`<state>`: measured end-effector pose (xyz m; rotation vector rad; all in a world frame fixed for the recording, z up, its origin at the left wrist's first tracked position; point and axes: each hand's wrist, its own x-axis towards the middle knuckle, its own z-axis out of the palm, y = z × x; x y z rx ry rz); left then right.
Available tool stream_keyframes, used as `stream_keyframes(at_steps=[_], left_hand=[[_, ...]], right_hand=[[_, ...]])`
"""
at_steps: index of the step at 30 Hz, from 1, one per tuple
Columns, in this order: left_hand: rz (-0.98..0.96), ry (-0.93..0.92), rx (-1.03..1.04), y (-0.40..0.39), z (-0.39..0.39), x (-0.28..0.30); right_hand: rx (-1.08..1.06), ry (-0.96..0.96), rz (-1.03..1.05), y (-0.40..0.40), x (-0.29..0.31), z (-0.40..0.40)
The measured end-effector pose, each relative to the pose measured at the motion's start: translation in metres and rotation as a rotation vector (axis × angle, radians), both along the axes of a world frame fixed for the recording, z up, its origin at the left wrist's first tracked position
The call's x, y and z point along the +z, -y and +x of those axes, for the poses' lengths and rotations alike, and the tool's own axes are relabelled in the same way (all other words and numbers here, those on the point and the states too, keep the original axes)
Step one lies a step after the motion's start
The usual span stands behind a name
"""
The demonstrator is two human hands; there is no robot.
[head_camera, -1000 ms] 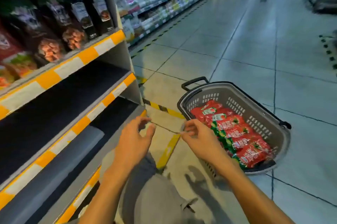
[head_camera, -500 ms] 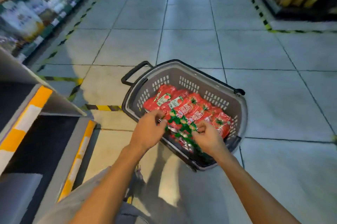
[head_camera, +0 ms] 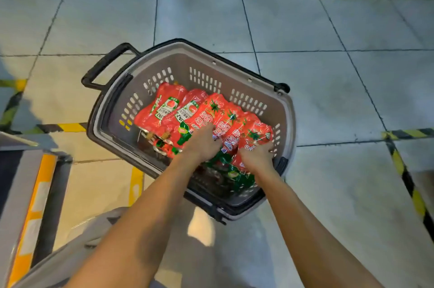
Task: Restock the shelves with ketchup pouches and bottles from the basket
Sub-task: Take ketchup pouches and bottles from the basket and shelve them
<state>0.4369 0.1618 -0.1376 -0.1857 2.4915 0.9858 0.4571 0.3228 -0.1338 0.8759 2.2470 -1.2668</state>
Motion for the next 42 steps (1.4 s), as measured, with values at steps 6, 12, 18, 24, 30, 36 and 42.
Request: stream_keyframes(at_steps=[6,12,18,24,30,36,42], left_hand=[[-0.126,0.023,-0.094,-0.017,-0.013,-0.033],[-0.120,0.057,-0.047,-0.019,-0.025,-0.039],[0.001,0.104,0.066,-0.019,-0.025,-0.028],[0.267,0.125,0.259,-0.018,-0.010,-0.004],[0.383,0.005,0.400,0.010,0.027,0.052],[0.466,-0.193,0.644,0.073,0.091,0.135],[0.278,-0.366,0.863,0.150,0.197,0.212]], right_hand=[[-0.045,0.147,-0.042,-0.002,-0.018,-0.016],[-0.036,0.145,0.114,0.000,-0.029,-0.021],[-0.160,0.066,-0.041,-0.005,-0.033,-0.019],[-0.255,0.001,-0.258,-0.011,-0.004,-0.014],[-0.091,-0.098,-0.414,-0.016,0.050,0.007],[0.146,-0.218,-0.463,0.020,0.109,0.033],[0.436,-0.279,-0.632,0.111,0.161,0.072]])
